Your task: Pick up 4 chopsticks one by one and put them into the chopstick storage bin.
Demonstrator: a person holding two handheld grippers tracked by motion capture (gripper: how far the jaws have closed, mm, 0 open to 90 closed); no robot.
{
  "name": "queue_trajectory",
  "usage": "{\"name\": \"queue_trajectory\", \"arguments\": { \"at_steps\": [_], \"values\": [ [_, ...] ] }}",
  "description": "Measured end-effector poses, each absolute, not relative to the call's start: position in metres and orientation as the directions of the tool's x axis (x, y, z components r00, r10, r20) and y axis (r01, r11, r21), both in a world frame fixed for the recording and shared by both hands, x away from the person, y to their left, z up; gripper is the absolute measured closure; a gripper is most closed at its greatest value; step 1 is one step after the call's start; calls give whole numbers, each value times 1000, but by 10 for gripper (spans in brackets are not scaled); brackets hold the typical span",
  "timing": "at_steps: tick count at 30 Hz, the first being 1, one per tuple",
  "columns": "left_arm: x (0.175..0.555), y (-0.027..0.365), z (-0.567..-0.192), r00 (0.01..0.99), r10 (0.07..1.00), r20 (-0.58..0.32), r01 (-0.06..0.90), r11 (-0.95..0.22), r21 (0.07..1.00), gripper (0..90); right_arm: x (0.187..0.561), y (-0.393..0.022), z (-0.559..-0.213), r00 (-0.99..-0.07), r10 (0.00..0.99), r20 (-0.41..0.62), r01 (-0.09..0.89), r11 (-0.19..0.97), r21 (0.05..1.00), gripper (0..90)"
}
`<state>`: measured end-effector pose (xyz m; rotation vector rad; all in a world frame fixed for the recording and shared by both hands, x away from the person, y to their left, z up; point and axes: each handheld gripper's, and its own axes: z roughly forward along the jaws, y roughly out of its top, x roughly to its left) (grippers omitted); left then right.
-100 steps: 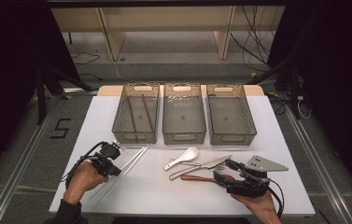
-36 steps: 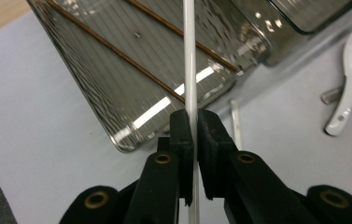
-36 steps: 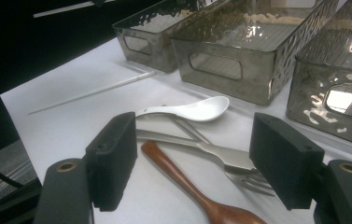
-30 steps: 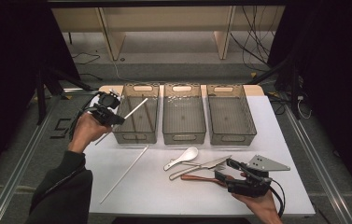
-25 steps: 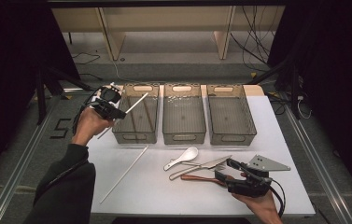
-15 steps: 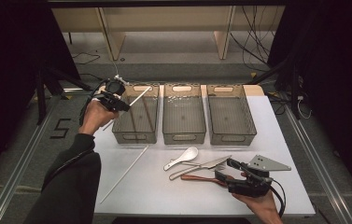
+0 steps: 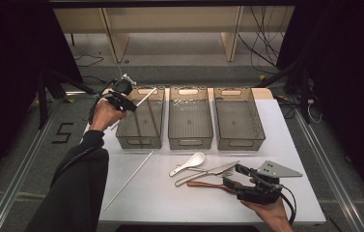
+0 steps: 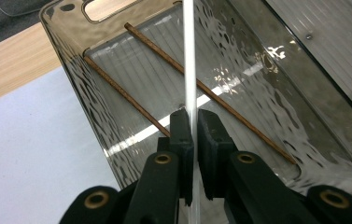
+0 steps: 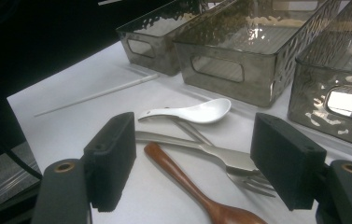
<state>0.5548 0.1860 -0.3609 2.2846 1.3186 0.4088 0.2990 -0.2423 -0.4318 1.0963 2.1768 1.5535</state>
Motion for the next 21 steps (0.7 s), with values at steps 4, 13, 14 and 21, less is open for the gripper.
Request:
{"name": "queue_trajectory", "arguments": {
  "at_steps": [4,13,14,21],
  "values": [
    [558,184,-366,497,867,22,726,-430,536,849,299,-242,-432,-686,695,215,430,149,890,317],
    [564,179,-379,496,868,17,734,-429,526,848,299,-243,-432,-686,695,216,429,148,891,317],
    [564,179,-381,492,870,13,737,-425,526,848,299,-243,-432,-686,695,216,429,147,891,318],
    [565,175,-386,475,880,33,732,-416,539,834,299,-243,-432,-686,695,215,430,148,891,317]
  ]
}}
